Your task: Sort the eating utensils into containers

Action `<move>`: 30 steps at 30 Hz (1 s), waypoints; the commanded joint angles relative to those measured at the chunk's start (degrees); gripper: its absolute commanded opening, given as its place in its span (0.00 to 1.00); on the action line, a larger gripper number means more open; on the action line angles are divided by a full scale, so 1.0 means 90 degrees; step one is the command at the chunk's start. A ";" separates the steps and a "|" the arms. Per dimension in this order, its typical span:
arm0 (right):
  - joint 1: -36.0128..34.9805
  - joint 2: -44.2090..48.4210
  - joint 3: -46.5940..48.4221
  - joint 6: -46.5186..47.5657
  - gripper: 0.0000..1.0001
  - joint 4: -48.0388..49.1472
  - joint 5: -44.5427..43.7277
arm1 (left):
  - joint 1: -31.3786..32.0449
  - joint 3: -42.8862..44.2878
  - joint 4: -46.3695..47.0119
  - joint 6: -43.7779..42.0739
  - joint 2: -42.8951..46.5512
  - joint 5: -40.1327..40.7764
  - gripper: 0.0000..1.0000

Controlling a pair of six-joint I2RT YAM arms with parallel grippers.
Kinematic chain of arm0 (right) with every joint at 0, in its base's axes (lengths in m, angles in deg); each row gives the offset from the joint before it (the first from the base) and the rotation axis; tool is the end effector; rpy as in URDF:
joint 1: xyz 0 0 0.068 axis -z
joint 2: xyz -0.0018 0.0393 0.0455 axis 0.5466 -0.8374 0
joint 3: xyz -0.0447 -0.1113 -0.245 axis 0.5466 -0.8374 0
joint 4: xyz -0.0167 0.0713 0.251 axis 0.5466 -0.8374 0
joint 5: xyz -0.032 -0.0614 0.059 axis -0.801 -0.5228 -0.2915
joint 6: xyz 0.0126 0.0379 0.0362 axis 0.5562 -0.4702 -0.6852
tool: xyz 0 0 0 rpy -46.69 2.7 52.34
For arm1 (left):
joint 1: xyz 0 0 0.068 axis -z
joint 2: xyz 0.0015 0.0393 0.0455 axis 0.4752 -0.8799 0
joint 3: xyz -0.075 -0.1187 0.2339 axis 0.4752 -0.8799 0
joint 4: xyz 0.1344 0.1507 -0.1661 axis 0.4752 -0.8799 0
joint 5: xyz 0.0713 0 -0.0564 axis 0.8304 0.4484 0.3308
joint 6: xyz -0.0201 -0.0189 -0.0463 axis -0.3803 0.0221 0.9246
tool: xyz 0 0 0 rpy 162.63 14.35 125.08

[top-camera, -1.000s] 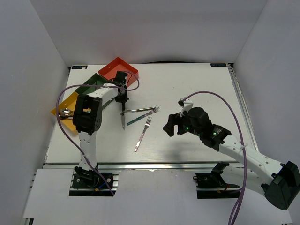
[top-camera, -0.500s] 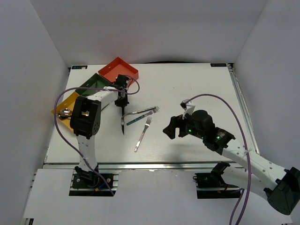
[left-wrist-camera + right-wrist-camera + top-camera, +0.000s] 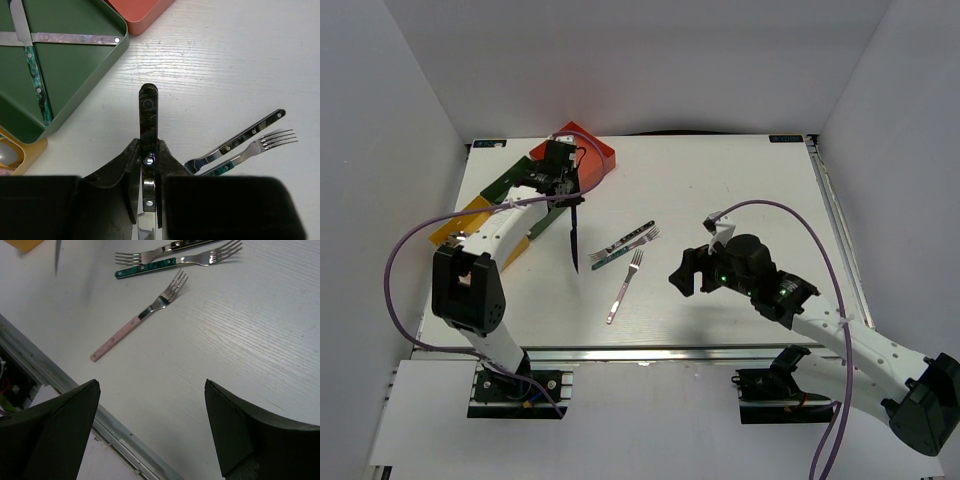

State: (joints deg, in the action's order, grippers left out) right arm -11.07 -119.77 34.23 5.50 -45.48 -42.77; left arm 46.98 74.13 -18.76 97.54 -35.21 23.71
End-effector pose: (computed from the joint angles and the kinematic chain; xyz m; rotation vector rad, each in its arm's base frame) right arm 0.1487 0.1460 0.2704 -0.4199 2.0310 0.7551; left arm 0.3588 -0.1129 0.2813 -0.0887 2.4245 -0.0313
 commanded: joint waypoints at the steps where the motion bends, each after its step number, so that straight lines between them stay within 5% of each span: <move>1: 0.0029 -0.0153 0.0344 0.0293 0.89 -0.0152 -0.0427 | 0.0041 -0.0168 -0.0063 -0.0073 0.0463 -0.0082 0.00; 16: 0.0039 -0.0212 0.0404 0.0421 0.89 -0.0319 -0.0594 | 0.0041 0.0281 -0.0502 -0.0181 0.1469 -0.0443 0.00; 30: 0.0048 -0.0076 0.0921 0.0684 0.89 -0.0700 -0.0984 | 0.0032 0.0808 -0.1010 -0.0698 0.1627 0.0883 0.00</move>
State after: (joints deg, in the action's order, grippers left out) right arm -10.79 -121.69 39.95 10.02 -51.38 -50.07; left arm 47.00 78.22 -27.00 93.36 -20.79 25.76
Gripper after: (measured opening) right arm 0.895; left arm 0.243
